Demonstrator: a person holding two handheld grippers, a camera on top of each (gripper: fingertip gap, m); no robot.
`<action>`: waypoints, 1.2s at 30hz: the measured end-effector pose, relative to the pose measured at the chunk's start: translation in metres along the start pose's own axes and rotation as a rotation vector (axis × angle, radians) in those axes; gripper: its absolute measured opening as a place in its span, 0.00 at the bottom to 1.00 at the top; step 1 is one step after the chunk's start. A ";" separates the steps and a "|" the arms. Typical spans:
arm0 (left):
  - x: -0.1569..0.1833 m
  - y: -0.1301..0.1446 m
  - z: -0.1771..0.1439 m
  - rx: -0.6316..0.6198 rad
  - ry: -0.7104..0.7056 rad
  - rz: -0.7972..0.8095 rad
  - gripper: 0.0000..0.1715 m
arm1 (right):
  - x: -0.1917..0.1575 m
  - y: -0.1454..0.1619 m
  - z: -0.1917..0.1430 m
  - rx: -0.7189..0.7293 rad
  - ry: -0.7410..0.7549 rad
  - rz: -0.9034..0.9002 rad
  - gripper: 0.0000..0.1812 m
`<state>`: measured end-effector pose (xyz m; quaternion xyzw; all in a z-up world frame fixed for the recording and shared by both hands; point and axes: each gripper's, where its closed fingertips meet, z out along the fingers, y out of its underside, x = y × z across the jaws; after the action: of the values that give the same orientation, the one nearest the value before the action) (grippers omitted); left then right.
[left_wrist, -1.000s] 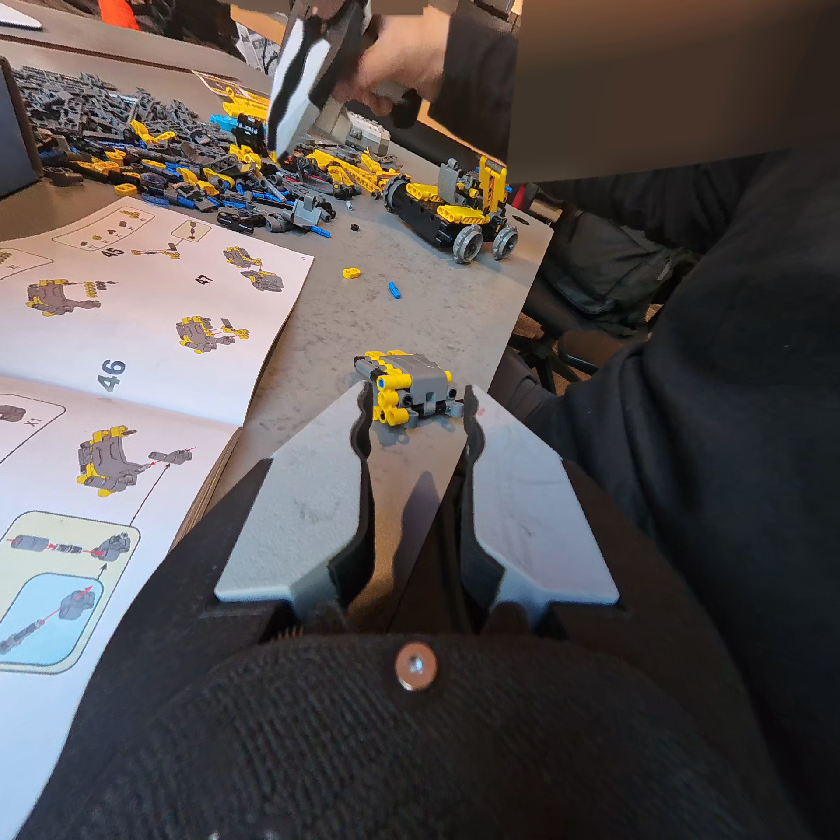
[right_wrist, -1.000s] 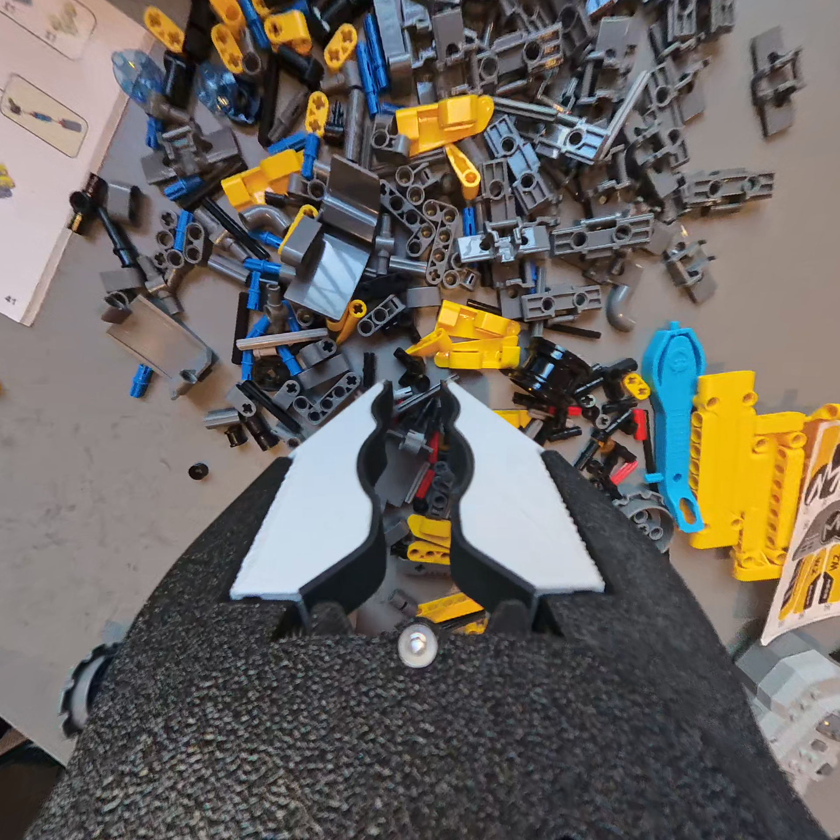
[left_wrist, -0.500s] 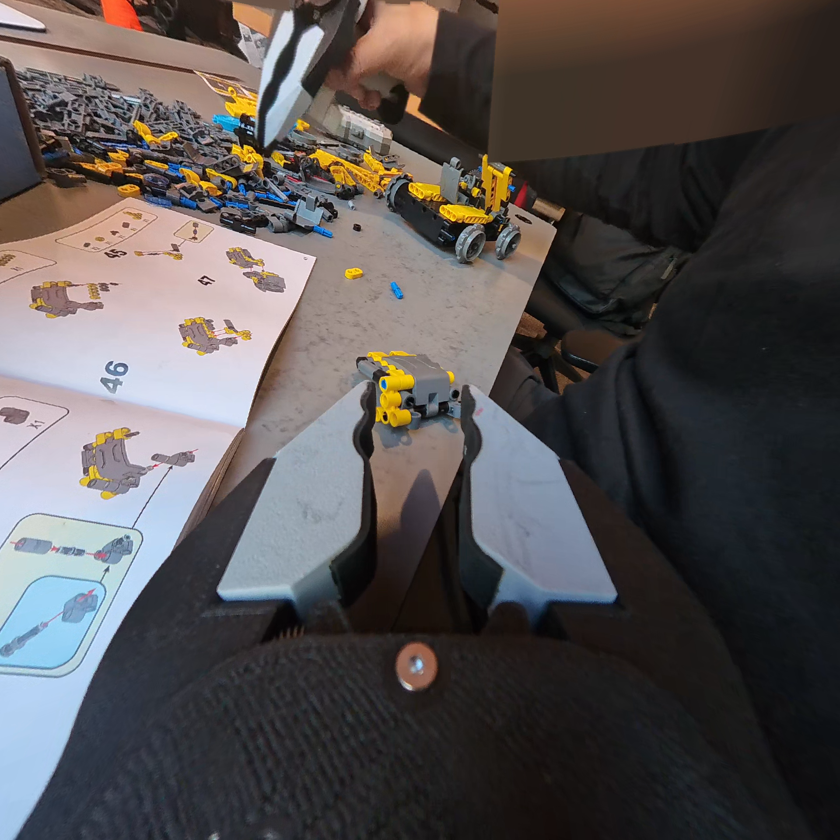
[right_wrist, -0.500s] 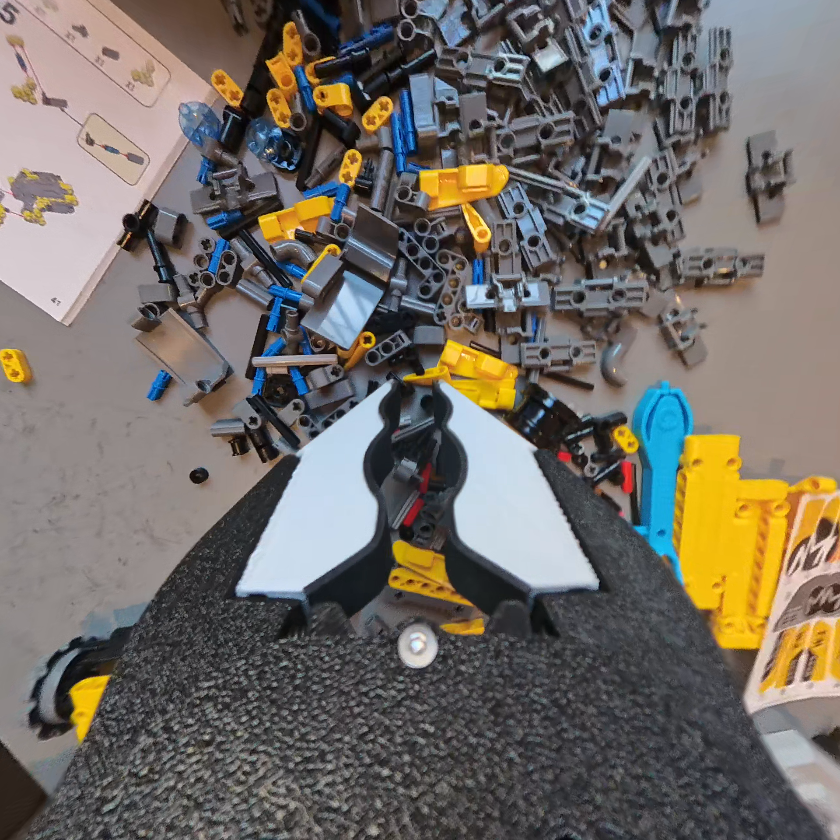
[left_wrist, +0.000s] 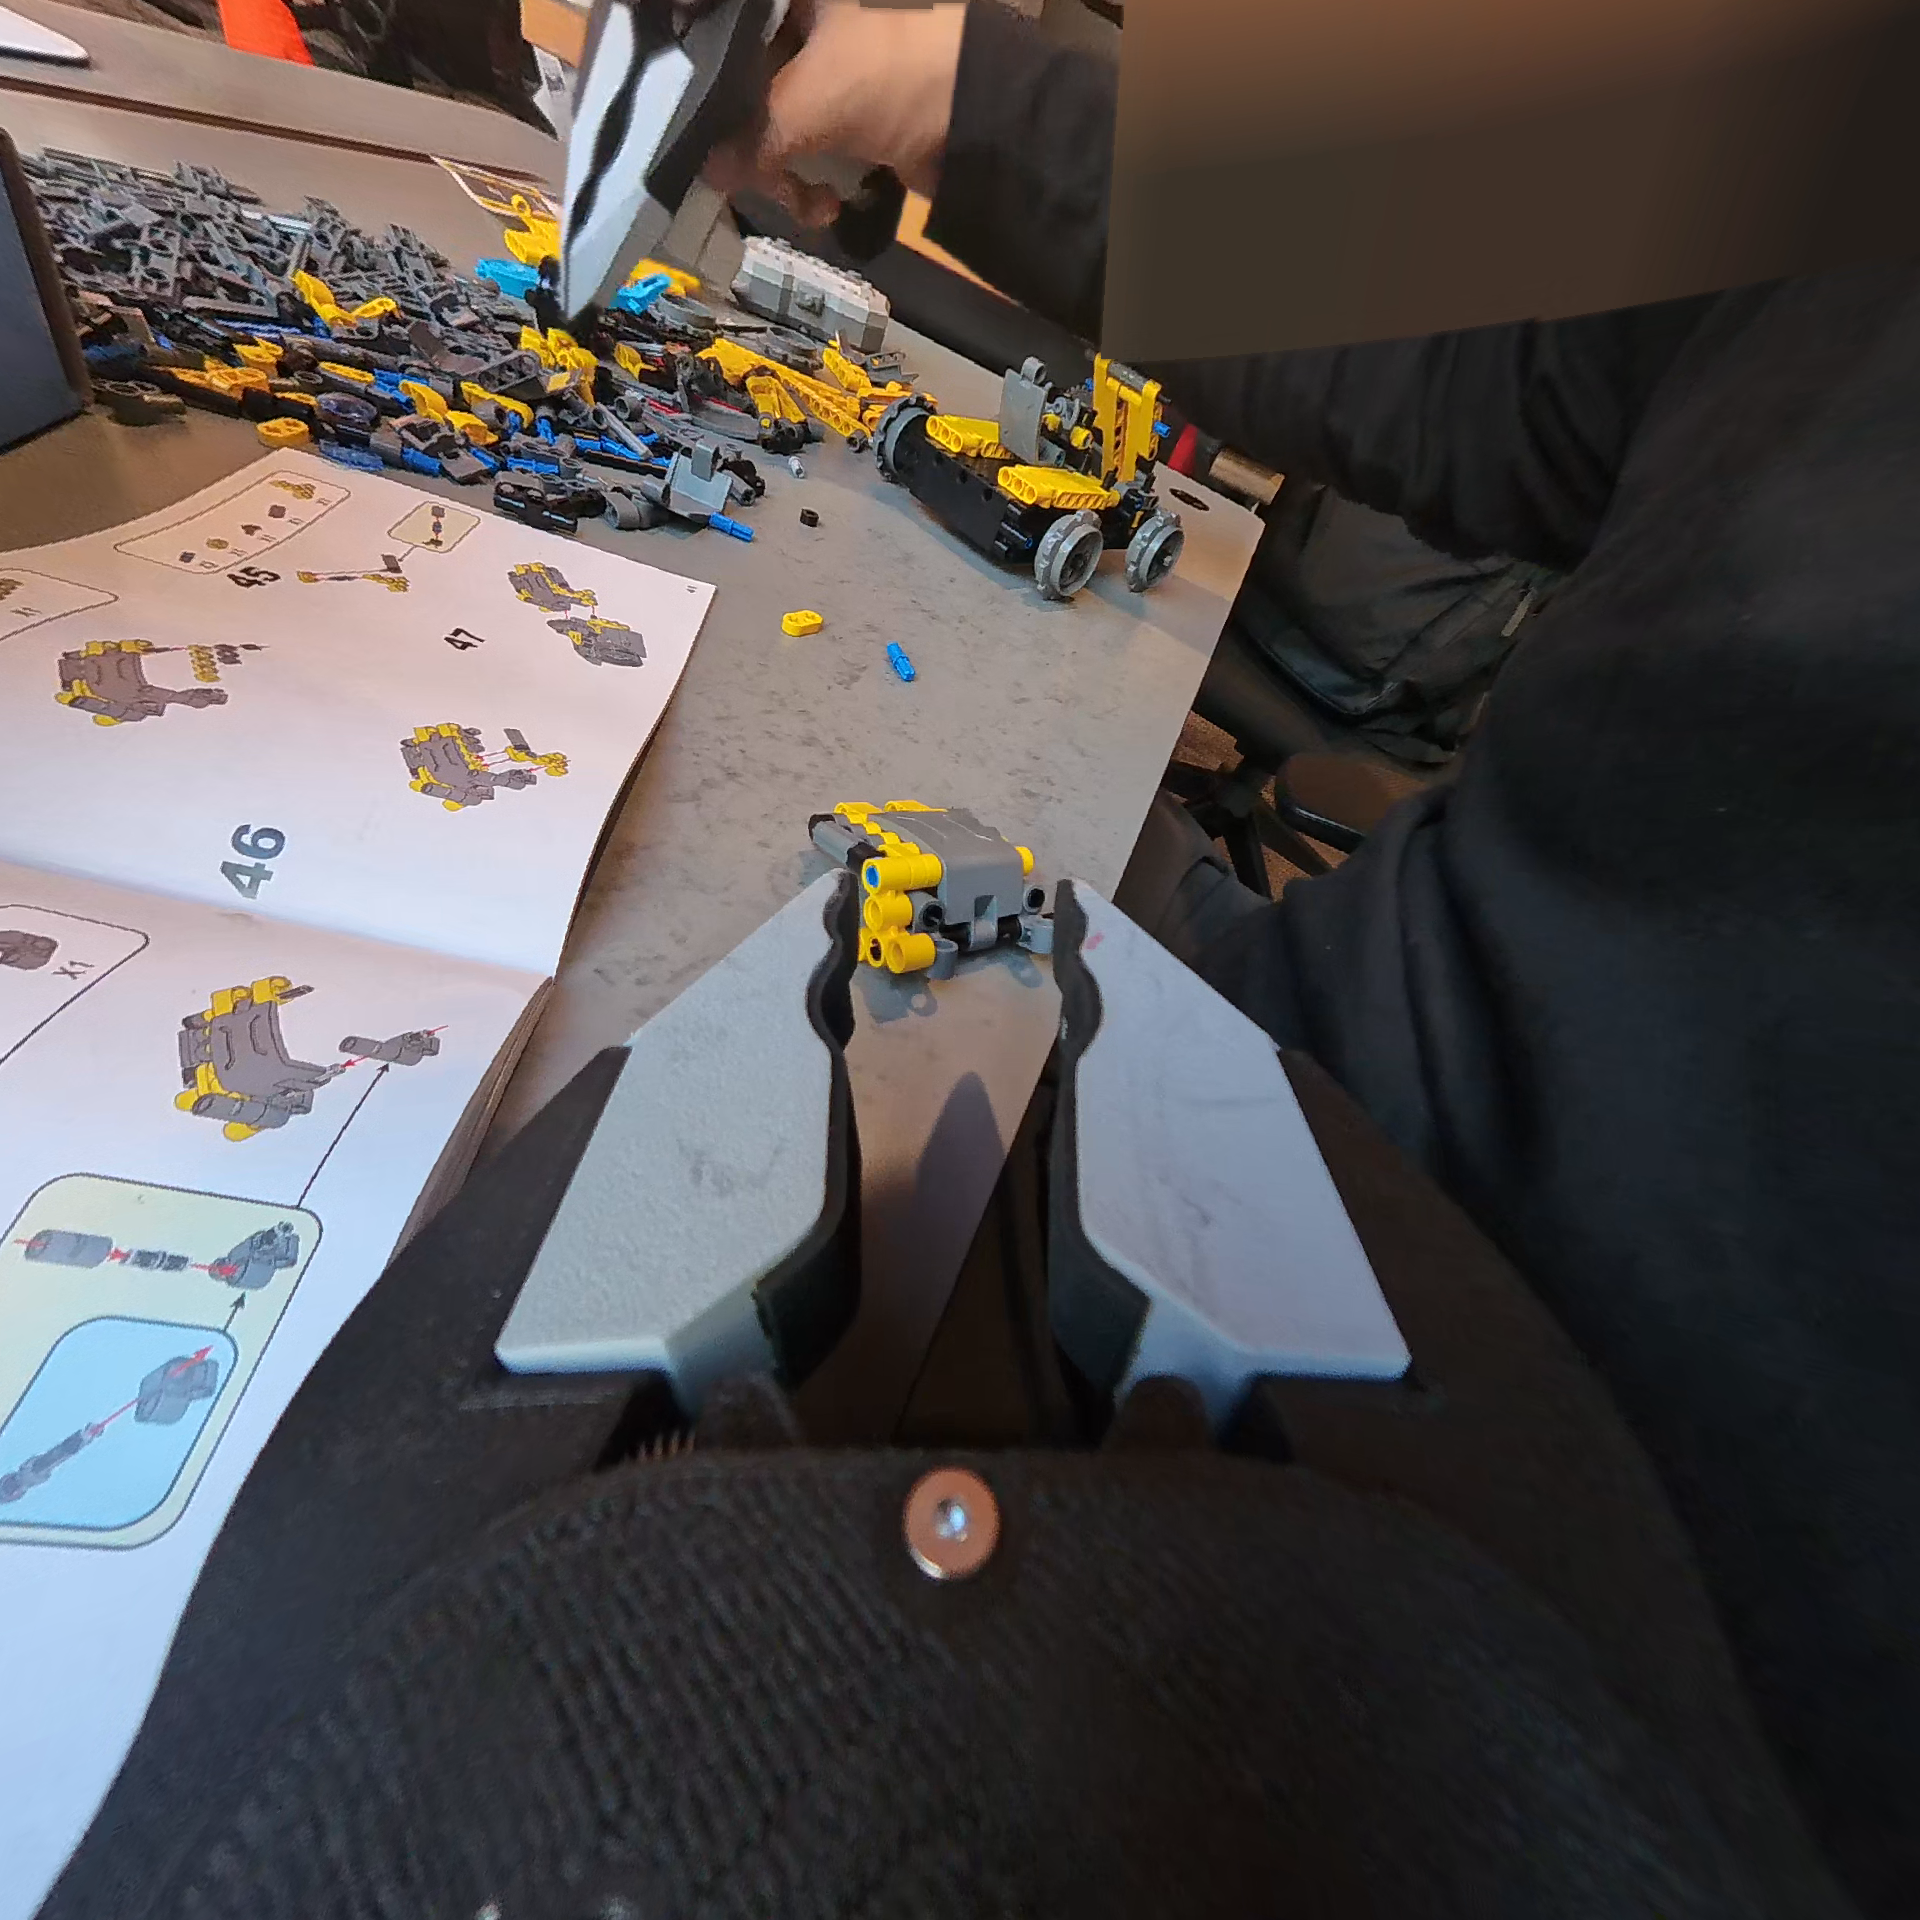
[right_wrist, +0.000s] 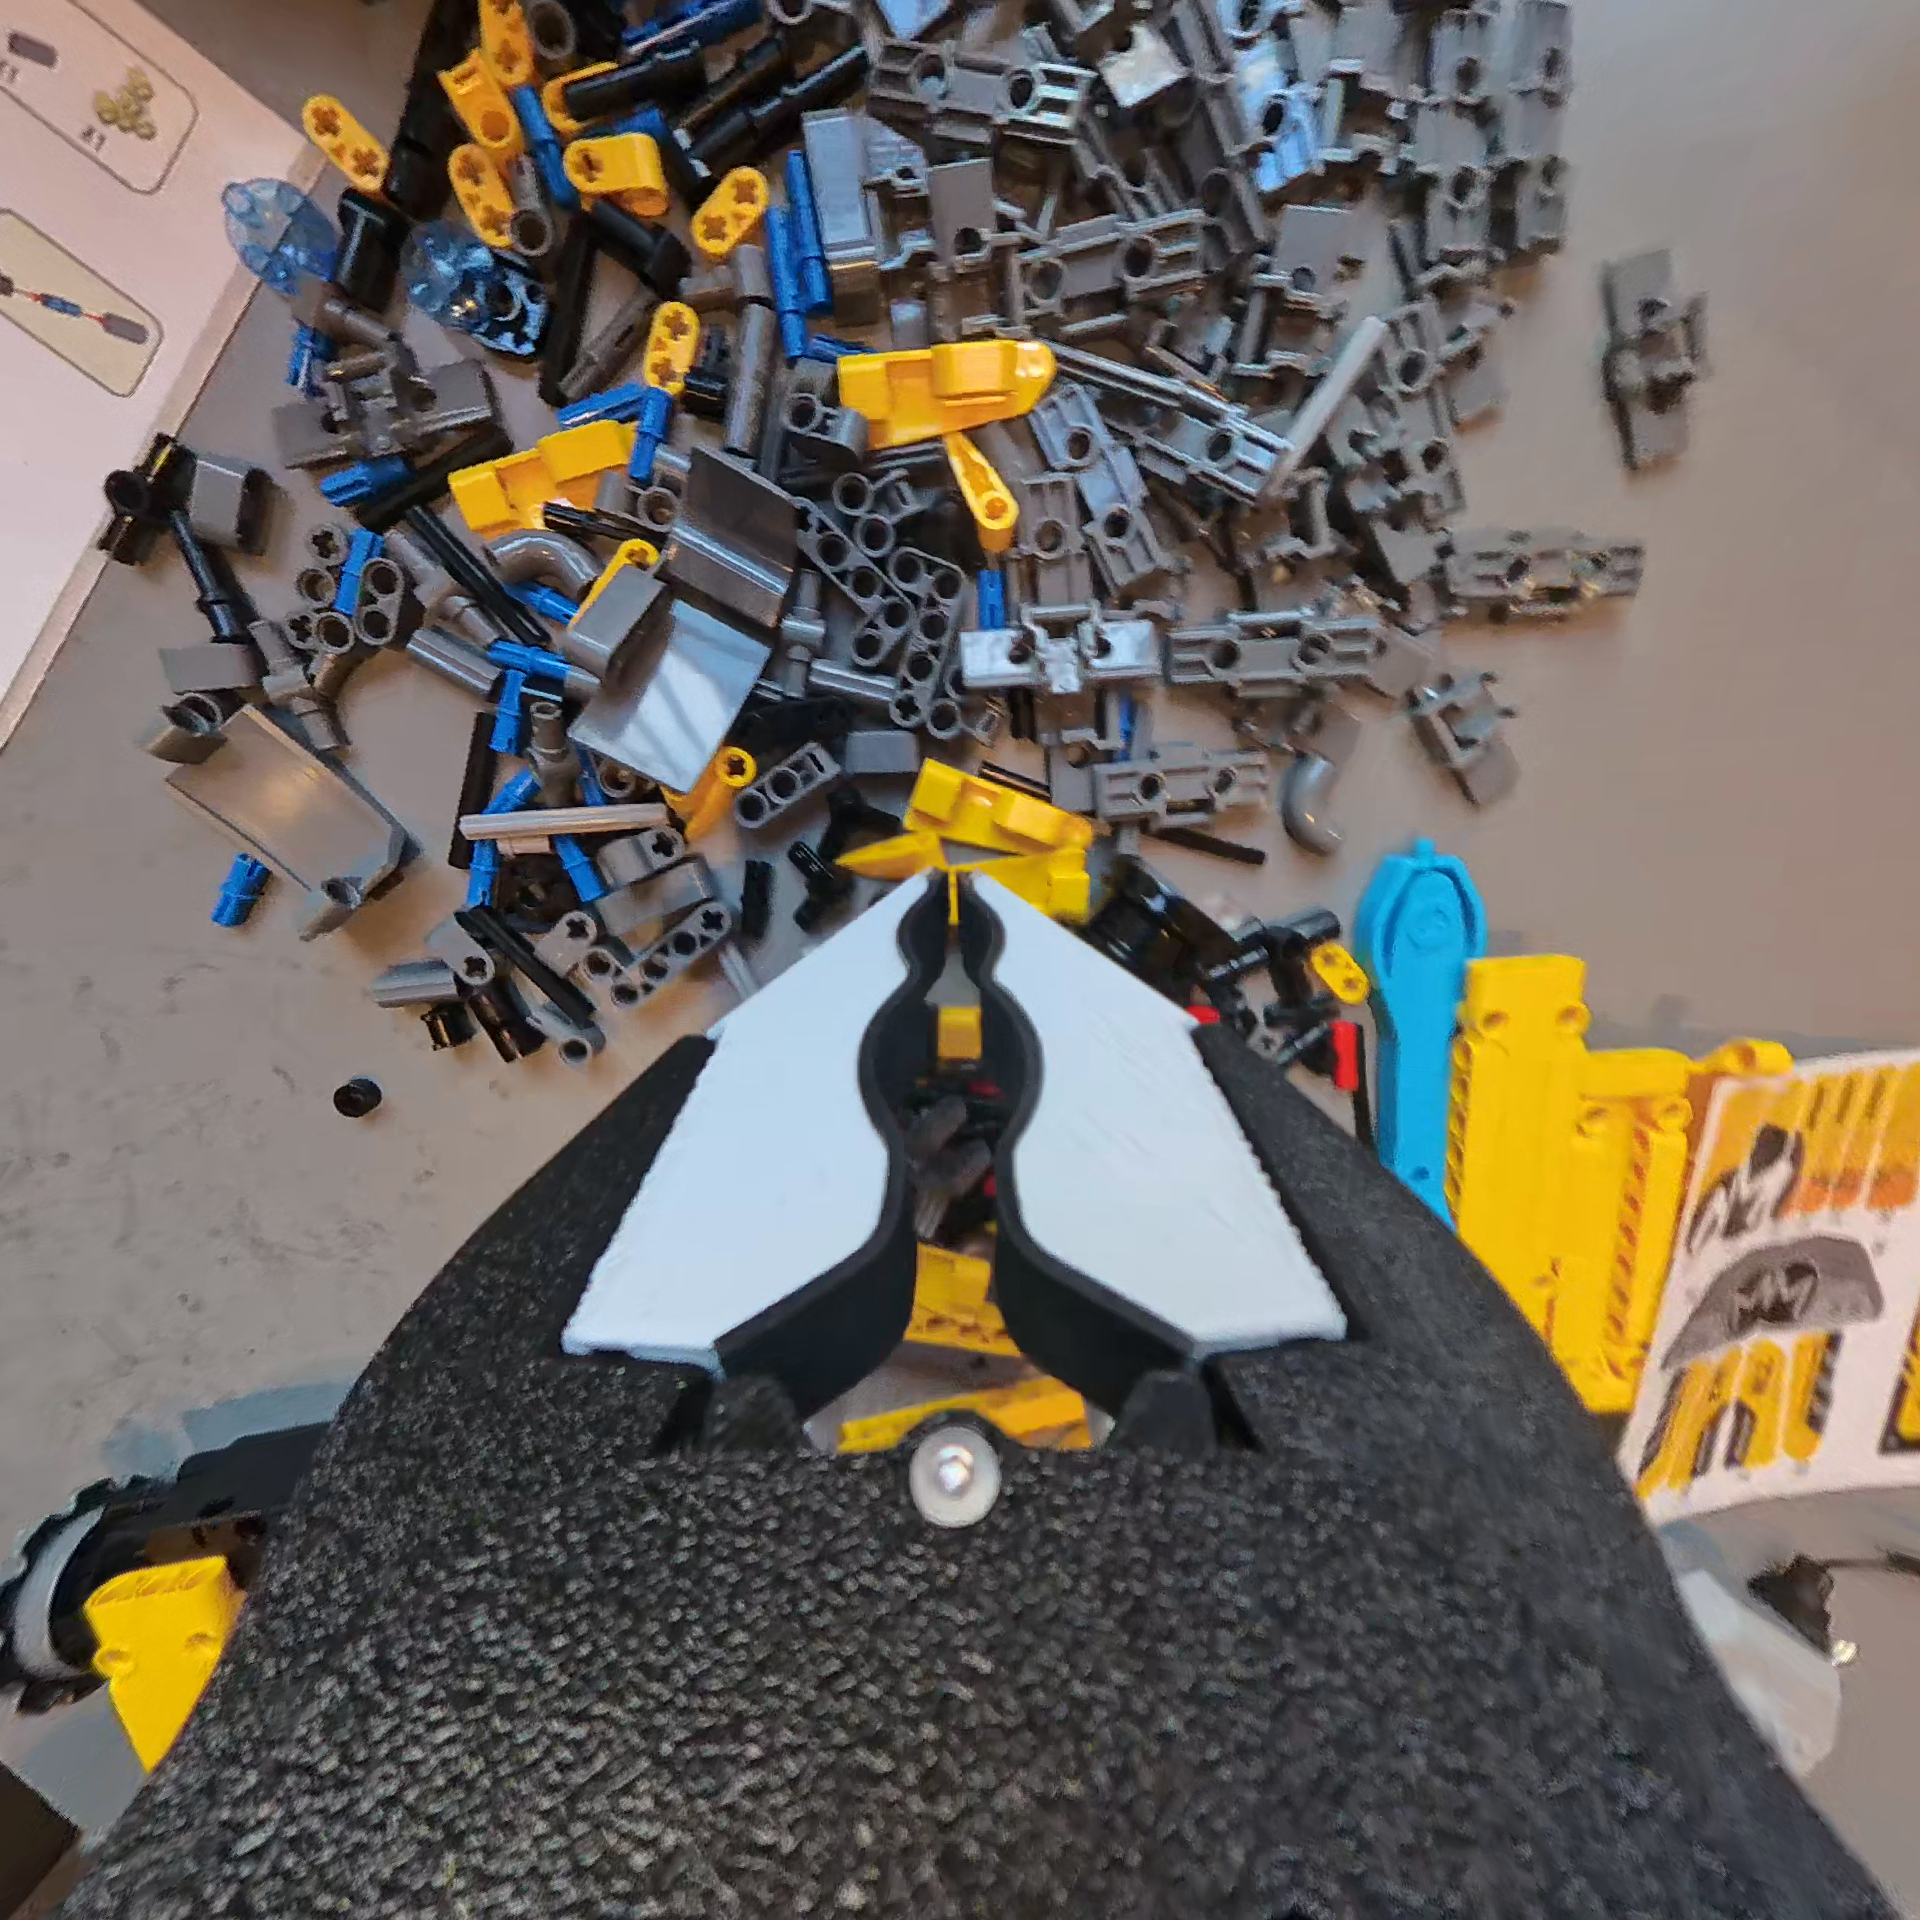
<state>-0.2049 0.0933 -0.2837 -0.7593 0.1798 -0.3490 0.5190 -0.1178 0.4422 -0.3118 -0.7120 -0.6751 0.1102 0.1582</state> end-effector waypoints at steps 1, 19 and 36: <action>0.000 0.000 0.000 0.000 0.000 -0.001 0.20 | 0.004 0.002 -0.004 0.006 0.006 0.019 0.00; -0.001 0.000 0.001 -0.001 -0.008 -0.001 0.19 | -0.007 -0.017 -0.016 0.152 -0.096 0.153 0.03; 0.000 0.000 0.000 -0.004 0.005 0.001 0.19 | -0.042 -0.080 0.036 0.018 -0.152 -0.002 0.01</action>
<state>-0.2046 0.0930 -0.2839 -0.7593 0.1819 -0.3503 0.5173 -0.2083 0.4066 -0.3173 -0.6994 -0.6851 0.1696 0.1130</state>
